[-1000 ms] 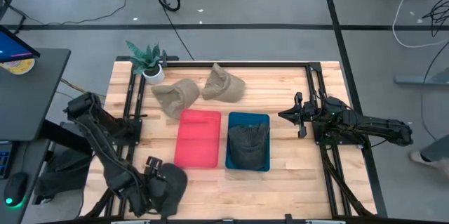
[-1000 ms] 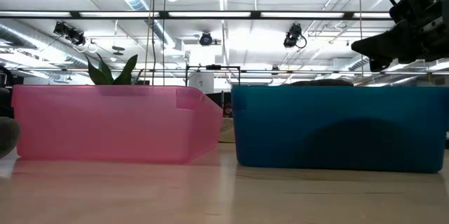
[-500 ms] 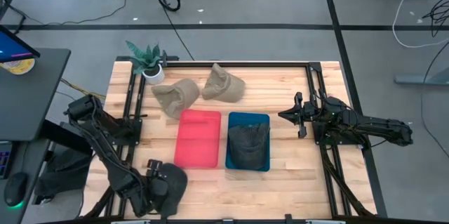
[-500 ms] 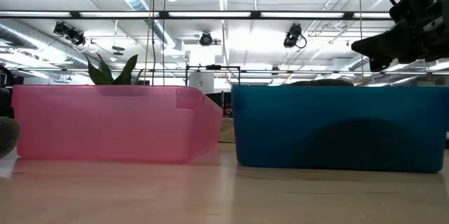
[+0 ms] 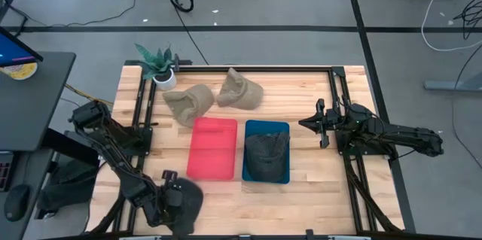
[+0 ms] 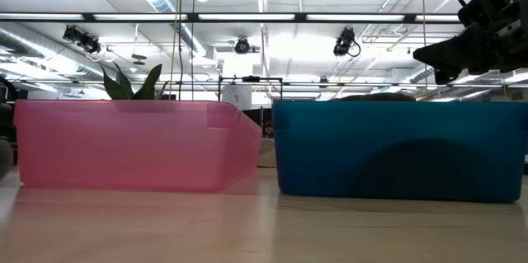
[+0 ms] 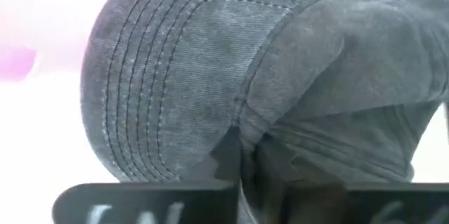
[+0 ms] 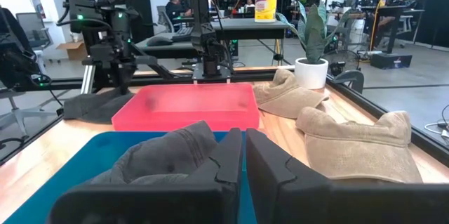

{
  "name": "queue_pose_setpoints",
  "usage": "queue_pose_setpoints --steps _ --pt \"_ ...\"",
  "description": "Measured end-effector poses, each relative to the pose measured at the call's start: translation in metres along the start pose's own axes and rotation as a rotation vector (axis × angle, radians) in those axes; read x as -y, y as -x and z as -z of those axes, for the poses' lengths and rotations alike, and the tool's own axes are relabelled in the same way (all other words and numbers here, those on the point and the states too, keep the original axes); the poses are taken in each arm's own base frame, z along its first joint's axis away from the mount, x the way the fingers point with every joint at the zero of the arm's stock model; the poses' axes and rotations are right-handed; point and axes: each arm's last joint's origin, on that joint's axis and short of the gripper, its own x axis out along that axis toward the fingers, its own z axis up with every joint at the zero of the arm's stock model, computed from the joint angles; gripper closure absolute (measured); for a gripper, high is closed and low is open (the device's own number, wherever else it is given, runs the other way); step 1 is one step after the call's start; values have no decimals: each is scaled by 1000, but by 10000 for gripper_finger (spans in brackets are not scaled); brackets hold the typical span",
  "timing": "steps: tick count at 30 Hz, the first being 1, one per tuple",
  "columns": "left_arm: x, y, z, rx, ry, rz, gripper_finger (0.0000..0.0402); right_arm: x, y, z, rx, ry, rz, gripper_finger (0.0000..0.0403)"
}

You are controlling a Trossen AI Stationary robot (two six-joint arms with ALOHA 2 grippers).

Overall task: Pick & Place hat
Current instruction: Put the black cap into the blue bin

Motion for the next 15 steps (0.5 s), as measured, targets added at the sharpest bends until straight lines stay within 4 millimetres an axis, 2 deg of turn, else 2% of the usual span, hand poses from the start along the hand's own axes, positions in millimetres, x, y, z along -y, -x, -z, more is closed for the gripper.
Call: queue_pose_setpoints --steps 9,15 --pt "4 7 -5 39 2 61 395 0 0 0 0 0 0 376" --pt "10 28 -27 102 -53 104 397 0 0 0 0 0 0 376"
